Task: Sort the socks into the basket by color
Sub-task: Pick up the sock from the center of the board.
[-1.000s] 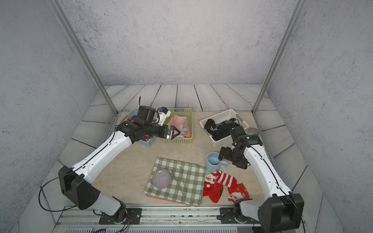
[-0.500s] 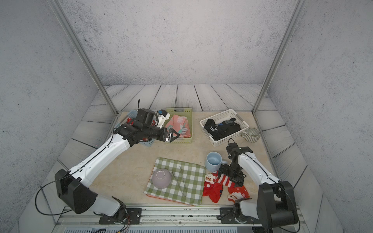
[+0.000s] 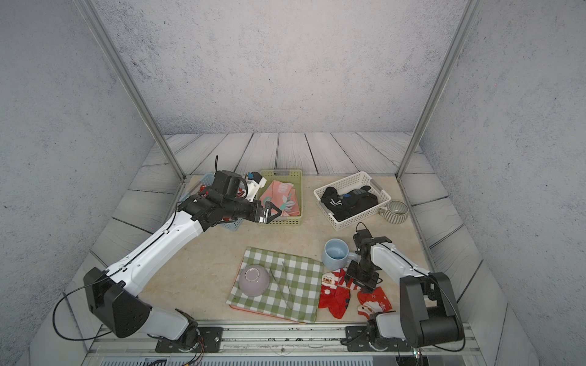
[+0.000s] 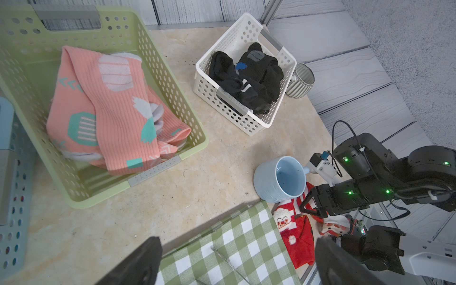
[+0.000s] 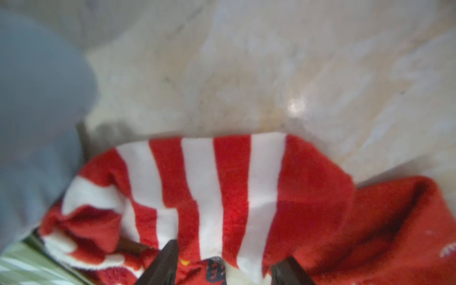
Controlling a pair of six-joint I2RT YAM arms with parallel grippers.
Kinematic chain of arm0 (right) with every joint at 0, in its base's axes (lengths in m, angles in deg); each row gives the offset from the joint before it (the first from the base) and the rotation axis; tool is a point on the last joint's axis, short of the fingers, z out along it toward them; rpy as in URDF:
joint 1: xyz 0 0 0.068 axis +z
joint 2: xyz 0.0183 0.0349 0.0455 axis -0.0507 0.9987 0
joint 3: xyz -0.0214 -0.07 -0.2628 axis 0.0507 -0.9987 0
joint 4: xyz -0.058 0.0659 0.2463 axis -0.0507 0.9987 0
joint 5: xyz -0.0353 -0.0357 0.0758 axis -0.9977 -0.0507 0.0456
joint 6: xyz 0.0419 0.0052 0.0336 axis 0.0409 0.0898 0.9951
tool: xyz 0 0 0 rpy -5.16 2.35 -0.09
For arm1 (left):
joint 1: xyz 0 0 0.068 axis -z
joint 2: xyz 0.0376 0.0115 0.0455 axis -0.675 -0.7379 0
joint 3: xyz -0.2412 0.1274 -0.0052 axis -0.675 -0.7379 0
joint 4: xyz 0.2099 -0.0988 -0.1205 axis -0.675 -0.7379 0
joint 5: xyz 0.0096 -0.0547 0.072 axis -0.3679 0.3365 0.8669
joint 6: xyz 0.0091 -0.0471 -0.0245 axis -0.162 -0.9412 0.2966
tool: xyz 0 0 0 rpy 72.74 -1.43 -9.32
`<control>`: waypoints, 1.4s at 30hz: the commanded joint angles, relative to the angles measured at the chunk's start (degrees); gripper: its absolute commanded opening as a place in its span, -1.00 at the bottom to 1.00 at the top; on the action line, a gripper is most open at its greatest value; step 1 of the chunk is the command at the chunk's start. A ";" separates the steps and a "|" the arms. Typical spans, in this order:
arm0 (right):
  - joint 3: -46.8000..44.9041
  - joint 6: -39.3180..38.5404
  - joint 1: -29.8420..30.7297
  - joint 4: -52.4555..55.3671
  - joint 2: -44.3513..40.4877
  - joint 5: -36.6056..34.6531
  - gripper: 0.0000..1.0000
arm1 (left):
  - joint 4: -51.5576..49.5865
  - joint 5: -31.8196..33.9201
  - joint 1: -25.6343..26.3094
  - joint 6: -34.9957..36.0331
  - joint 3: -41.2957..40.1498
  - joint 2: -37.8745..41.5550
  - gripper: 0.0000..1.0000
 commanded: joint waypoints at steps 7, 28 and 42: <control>-1.29 0.84 -0.11 -4.36 0.01 -2.55 -0.11 | 0.29 0.08 0.17 0.51 0.14 0.12 0.99; -1.20 0.83 0.03 -3.45 -11.98 -3.21 -1.00 | 1.33 0.41 0.13 0.19 0.14 0.55 0.99; 5.06 -1.89 0.04 2.73 -19.04 -1.99 -1.00 | 3.35 -1.06 0.13 -1.06 0.91 0.13 0.99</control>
